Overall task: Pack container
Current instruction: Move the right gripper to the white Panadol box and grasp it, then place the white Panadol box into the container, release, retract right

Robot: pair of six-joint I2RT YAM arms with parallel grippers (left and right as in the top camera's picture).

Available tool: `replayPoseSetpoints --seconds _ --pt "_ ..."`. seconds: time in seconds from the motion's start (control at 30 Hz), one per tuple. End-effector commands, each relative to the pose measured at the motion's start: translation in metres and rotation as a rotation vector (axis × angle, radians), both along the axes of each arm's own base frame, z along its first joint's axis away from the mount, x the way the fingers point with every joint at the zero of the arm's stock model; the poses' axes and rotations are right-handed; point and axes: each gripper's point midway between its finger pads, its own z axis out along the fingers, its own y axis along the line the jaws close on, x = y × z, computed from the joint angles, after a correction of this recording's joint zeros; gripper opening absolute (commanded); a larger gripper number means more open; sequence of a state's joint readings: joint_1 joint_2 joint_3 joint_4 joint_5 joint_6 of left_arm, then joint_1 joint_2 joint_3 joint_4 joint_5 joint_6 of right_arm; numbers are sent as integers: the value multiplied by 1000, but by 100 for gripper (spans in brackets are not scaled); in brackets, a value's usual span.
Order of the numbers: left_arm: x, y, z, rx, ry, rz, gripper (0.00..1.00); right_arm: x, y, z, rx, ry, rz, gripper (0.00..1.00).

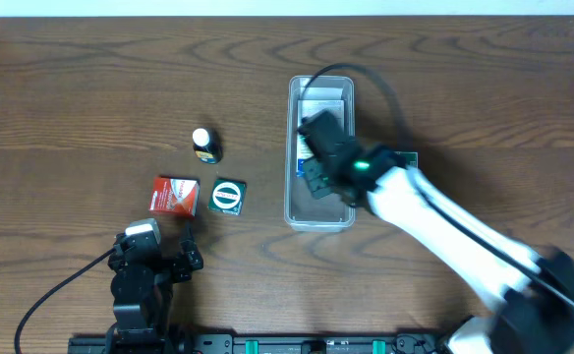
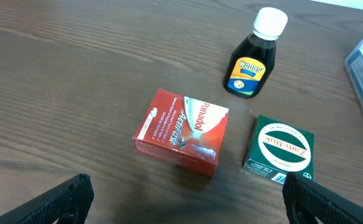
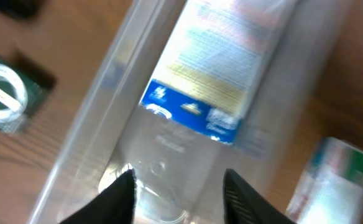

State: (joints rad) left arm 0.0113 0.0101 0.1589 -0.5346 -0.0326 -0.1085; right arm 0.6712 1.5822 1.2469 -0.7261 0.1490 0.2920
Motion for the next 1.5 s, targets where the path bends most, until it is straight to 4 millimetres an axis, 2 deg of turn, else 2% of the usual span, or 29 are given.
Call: replayPoseSetpoints --seconds 0.0,0.03,0.1,0.13,0.2,0.27,0.4,0.63,0.83,0.97,1.03,1.1,1.17,1.3,1.47 --pt "0 1 -5 -7 8 11 98 6 -40 30 53 -30 -156 53" --pt "0 1 -5 -7 8 11 98 7 -52 31 56 -18 -202 56" --pt "0 1 -5 -7 8 11 98 9 -82 26 48 25 -312 70" --pt "0 1 -5 -7 8 11 98 10 -94 20 42 51 -364 79" --pt "0 1 -5 -7 8 11 98 11 -120 6 31 111 -464 86" --pt "0 1 -5 -7 8 11 98 13 -137 -10 32 172 -520 97" --pt "0 1 -5 -7 8 11 98 14 -153 -45 39 296 -578 99" --pt "0 1 -5 -7 8 11 98 9 -162 -106 -53 455 -608 99" --pt "0 1 -5 -7 8 11 98 0 -171 -143 -143 536 -646 90" --pt "0 1 -5 -7 8 11 98 -2 -172 -148 -153 546 -647 75" --pt "0 1 -5 -7 8 11 98 1 -172 -145 -146 534 -646 64" --pt "0 1 -5 -7 8 11 98 2 -171 -143 -141 524 -646 59" --pt "0 1 -5 -7 8 11 98 5 -171 -140 -133 512 -646 47" --pt "0 1 -5 -7 8 11 98 8 -170 -129 -116 483 -644 36" --pt "0 1 -5 -7 8 11 98 15 -168 -96 -84 395 -585 34"
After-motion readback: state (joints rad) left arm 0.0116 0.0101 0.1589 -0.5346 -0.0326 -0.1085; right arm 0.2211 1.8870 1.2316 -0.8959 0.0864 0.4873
